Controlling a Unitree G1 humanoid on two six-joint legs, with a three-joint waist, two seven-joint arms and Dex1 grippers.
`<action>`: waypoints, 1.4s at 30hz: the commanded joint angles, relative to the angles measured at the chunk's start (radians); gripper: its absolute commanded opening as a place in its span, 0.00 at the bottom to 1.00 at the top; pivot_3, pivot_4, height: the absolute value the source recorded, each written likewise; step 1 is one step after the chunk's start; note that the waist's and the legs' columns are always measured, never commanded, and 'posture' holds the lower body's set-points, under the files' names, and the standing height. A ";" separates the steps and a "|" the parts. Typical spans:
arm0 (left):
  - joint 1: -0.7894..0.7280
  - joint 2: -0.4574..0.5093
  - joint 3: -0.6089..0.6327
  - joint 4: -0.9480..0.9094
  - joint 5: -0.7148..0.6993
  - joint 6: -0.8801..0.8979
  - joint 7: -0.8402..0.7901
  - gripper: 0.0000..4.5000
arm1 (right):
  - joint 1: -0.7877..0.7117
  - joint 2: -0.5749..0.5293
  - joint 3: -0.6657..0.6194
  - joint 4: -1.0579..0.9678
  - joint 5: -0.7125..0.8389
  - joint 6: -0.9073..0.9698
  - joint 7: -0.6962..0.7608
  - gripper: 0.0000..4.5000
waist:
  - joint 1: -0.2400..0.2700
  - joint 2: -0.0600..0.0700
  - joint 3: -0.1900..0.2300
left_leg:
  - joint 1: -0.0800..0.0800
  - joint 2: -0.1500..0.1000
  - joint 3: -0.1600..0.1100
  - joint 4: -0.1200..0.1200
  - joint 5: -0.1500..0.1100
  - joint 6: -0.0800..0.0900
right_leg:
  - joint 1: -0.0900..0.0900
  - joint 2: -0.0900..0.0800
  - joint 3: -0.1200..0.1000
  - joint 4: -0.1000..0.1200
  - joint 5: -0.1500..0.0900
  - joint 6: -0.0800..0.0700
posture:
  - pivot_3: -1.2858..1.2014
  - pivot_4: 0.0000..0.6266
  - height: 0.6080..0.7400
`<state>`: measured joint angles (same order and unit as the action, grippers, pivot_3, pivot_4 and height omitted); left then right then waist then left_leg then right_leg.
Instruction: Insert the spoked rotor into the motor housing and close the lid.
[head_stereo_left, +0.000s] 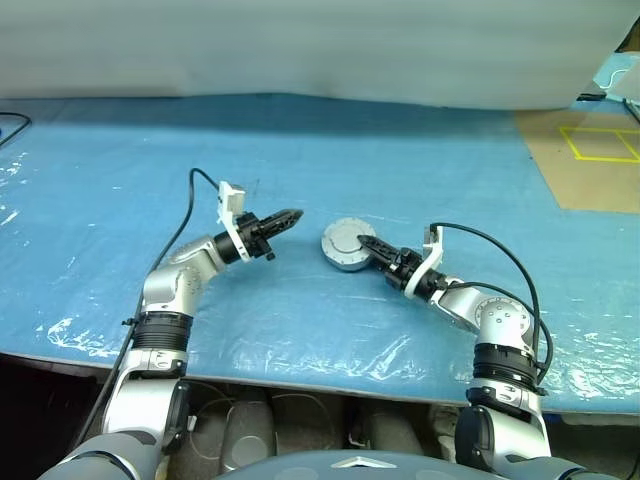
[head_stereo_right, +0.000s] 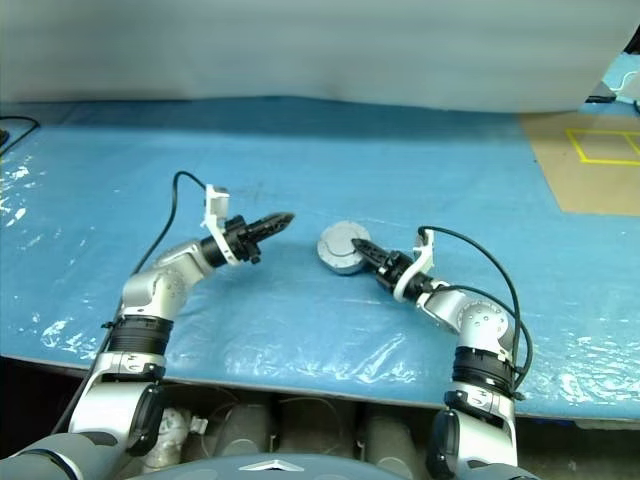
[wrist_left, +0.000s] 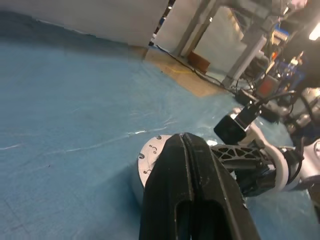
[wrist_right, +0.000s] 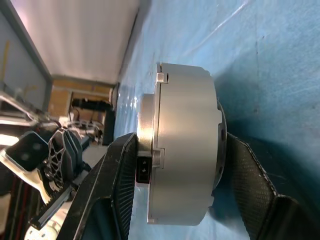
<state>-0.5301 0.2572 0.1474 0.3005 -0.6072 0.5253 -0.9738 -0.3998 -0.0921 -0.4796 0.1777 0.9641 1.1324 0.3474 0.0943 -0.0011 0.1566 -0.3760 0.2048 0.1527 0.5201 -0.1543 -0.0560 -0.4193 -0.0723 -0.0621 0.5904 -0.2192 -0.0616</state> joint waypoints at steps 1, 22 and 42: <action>0.003 0.005 0.089 -0.015 -0.088 0.054 0.040 0.00 | -0.087 0.054 -0.037 -0.114 0.153 -0.002 -0.048 0.52 | -0.003 0.002 0.002 | -0.003 -0.001 0.000 0.002 0.000 0.000 | -0.003 0.001 0.000 0.001 0.000 0.000 | 0.52 0.24 1.00; 0.119 -0.064 0.175 -0.264 -0.411 0.315 0.202 1.00 | -0.264 0.057 0.018 -0.108 0.352 -0.006 -0.202 0.52 | 0.000 0.003 0.003 | -0.008 0.000 -0.003 0.007 0.000 -0.001 | -0.005 0.005 -0.001 0.003 0.004 0.005 | 0.52 0.24 1.00; -0.144 -0.244 0.208 0.138 -0.431 0.296 0.288 1.00 | -0.241 0.054 0.060 -0.135 0.370 -0.020 -0.237 0.52 | 0.004 0.002 0.004 | -0.009 0.000 -0.005 0.021 0.000 -0.001 | -0.005 0.005 0.002 0.015 0.005 0.007 | 0.52 0.24 1.00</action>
<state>-0.6483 0.0226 0.3502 0.4295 -1.0323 0.8275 -0.6833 -0.6253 -0.0421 -0.4180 0.1034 1.2736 1.1301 0.0936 0.0979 0.0007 0.1607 -0.3848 0.2049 0.1482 0.5408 -0.1542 -0.0568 -0.4240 -0.0670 -0.0604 0.6055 -0.2140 -0.0546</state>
